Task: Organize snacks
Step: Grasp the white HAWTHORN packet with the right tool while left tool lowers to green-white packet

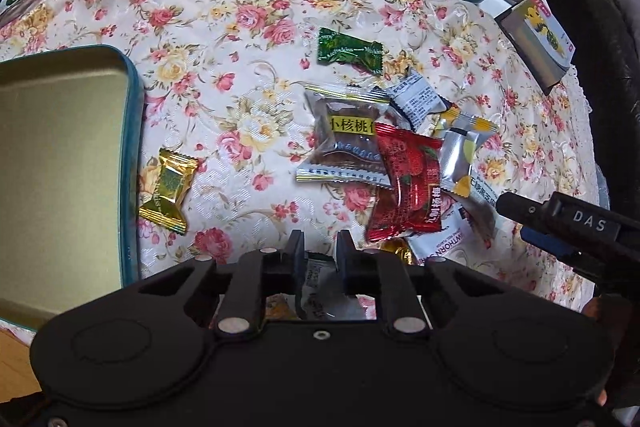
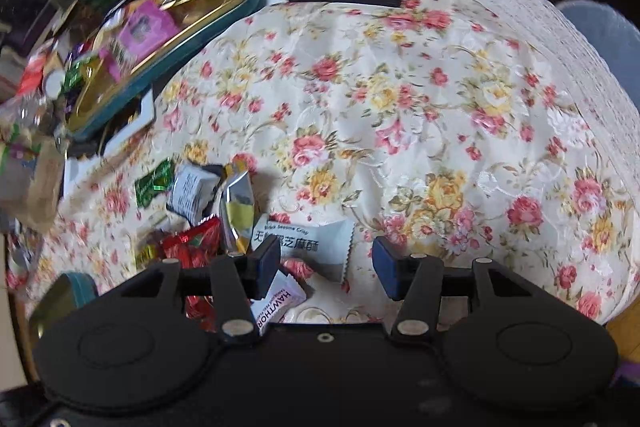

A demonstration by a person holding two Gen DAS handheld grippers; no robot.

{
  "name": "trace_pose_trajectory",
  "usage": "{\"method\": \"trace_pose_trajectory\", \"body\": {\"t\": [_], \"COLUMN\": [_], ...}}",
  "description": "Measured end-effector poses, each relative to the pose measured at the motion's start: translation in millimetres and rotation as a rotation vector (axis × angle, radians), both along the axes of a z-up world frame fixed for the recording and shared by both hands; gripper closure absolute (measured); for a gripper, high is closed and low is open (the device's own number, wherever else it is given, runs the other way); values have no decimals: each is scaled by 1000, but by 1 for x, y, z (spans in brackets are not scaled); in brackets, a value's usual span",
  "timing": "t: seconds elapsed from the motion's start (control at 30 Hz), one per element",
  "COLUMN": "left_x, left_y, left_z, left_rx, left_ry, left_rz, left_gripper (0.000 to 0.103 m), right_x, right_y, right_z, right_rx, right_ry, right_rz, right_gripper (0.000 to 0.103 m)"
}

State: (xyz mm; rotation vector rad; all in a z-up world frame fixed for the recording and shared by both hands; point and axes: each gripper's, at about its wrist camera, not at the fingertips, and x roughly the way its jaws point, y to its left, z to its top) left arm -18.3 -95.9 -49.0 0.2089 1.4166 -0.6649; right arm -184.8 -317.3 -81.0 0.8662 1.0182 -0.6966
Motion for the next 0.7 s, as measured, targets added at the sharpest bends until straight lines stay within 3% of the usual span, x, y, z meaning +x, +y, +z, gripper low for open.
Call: {"method": "trace_pose_trajectory", "body": {"t": [0.23,0.37,0.47,0.7], "left_x": [-1,-4,-6,-6], "left_y": [13,10,6,4], "left_z": [7,7,12,14], "left_rx": [-64,-65,-77,-98], "left_ry": [33,27,0,5], "left_rz": [-9,-19,-31,-39], "left_gripper": [77,77,77,77], "right_x": [10,11,17,34], "right_y": [15,23,33,50], "right_z": [6,7,-4,-16], "right_rx": [-18,102,163,81], "right_ry": [-17,-72,-14,38], "right_rz": [91,137,141,136], "right_gripper": [48,48,48,57]}}
